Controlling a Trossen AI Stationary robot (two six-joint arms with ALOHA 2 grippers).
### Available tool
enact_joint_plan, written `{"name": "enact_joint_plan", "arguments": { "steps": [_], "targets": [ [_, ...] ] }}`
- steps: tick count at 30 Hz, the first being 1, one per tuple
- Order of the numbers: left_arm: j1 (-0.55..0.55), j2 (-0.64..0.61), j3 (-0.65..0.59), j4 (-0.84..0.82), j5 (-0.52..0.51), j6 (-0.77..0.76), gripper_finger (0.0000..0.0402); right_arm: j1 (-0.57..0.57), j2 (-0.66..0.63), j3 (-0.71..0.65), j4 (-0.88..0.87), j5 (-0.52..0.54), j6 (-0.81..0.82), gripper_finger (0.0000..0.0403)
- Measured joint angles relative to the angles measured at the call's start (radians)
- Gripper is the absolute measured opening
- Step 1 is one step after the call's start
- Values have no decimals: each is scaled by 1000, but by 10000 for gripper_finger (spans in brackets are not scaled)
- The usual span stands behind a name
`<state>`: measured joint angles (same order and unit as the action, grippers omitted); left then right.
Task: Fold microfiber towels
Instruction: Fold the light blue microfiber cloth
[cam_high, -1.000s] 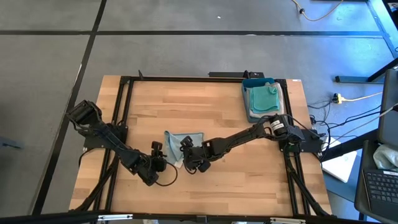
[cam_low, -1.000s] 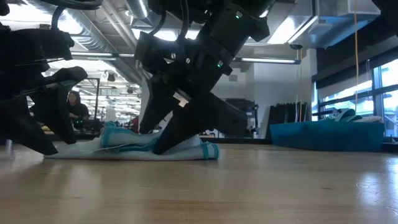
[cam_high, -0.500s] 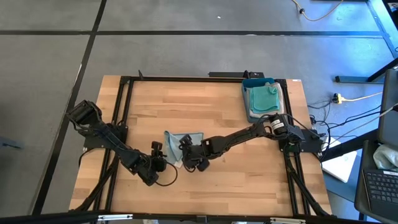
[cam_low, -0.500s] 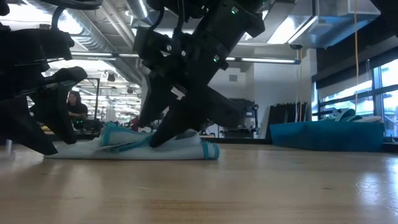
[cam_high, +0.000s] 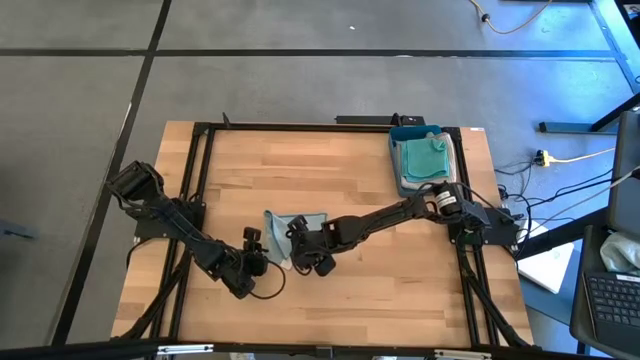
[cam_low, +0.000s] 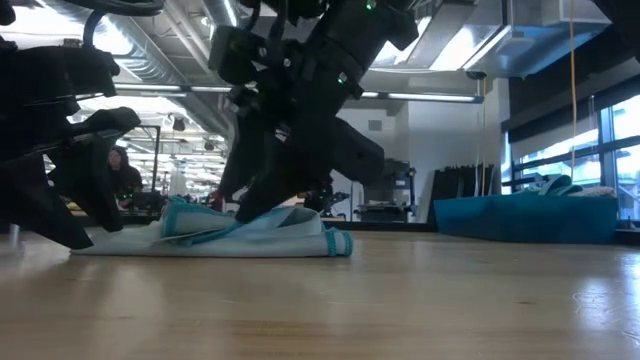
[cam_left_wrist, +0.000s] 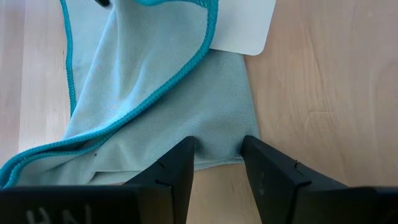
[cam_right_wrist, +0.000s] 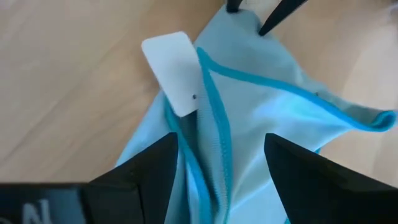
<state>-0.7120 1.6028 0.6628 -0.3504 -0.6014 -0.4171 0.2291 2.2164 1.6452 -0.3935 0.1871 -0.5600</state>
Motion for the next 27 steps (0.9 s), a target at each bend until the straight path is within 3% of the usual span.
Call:
{"name": "enact_joint_plan", "arguments": {
  "steps": [11, 27],
  "targets": [
    [-3, 0, 0, 5, 1, -3, 135, -4, 17, 2, 18, -28, 3, 230],
    [-5, 0, 0, 5, 1, -3, 135, -5, 35, 1, 38, -51, 1, 43]
  ]
}}
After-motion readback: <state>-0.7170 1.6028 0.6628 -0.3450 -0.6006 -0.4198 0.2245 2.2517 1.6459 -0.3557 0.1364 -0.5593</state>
